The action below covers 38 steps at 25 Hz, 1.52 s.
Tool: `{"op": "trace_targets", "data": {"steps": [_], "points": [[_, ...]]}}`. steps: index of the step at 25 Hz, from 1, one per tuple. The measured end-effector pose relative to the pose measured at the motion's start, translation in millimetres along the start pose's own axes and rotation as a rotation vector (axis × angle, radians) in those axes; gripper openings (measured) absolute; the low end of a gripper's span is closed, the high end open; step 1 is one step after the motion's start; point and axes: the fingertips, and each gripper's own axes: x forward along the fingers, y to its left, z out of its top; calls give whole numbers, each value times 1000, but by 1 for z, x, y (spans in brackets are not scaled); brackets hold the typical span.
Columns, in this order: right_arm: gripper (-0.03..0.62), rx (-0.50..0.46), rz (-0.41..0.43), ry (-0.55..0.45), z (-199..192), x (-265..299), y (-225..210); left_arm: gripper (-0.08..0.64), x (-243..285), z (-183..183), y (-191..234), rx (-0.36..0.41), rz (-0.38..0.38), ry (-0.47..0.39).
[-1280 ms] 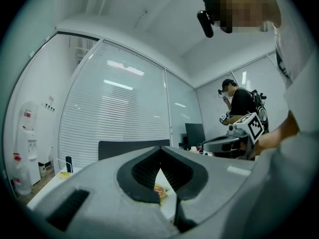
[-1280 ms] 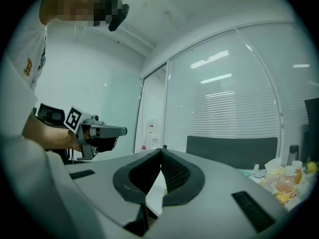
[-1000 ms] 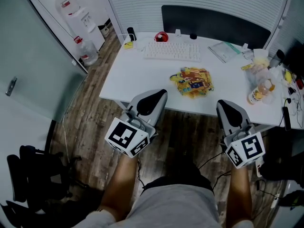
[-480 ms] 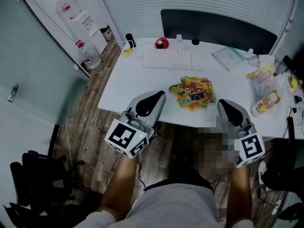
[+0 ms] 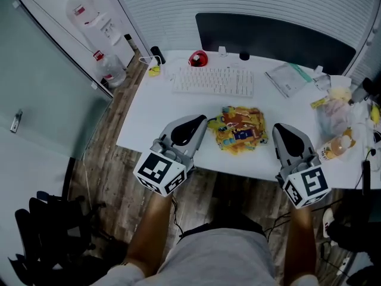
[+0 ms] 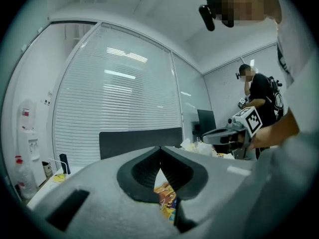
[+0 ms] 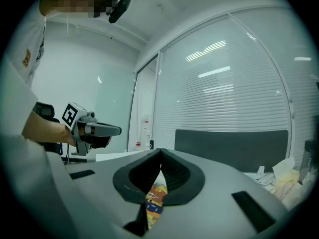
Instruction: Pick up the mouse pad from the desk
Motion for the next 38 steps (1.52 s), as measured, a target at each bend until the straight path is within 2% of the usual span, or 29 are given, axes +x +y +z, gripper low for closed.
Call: {"op": "trace_targets", "data": {"steps": [12,18,27,28,29,30,32,38], "points": [[14,18,69,91,-38,42,-38,15,53,-42,22,2,40,160],[15,38,88,172,-62,56,-41,17,65,-69,30,-29,48,240],[18,48,69,282,-94,68,-43,20,78,-107,38,-59,-15,351],[36,51,70,296,-98,69,-41,21,78,-111,39,-62,-24,362],[84,55,74,314,-102,70,-39,31,79,-115,40,-67,-35,375],[117,59,77,336,-107,71,-37,61,79,-119,40,-73,-47,388],[146,60,79,379,-117,72,-34,144,79,-128,39,-78,-72,420],[224,68,82,489,-147,72,-24,235,78,-155,36,-82,-146,510]]}}
